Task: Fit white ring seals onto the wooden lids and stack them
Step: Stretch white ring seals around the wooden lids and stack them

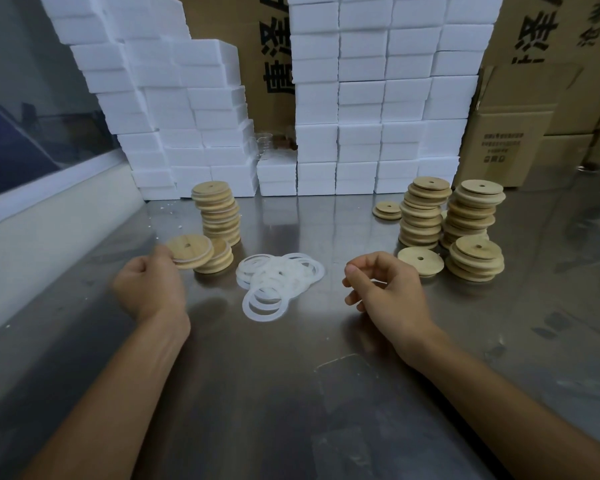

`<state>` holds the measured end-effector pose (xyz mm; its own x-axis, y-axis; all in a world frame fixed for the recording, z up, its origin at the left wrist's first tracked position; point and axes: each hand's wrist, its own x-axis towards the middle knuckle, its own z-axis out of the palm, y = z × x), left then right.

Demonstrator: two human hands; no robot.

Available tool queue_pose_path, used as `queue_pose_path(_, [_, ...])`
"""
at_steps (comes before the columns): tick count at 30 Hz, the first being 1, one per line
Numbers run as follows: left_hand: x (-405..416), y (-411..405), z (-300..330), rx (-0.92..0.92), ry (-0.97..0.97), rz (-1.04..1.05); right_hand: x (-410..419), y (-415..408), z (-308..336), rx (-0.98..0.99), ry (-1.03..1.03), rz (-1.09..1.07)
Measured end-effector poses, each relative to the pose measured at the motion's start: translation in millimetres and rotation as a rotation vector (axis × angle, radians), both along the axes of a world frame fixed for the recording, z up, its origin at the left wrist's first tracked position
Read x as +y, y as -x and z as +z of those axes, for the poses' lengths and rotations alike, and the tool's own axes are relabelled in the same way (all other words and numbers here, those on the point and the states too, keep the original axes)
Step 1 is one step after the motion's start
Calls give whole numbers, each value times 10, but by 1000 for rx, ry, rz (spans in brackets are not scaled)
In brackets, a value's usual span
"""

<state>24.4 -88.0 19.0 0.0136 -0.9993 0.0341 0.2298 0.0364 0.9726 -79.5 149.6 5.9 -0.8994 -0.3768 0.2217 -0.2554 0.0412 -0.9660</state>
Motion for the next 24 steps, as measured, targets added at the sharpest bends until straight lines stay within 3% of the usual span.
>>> queue_pose_path(12, [-94,-5,-67,-282,-2,-203,4,-13,19,-1,-19,3])
queue_pose_path(19, [-87,6,-84,-356,56,-333,2,-15,15,-1,-29,1])
queue_pose_path(24, [-50,3,-96,-377,108,-298,12,-20,12,24,-20,-4])
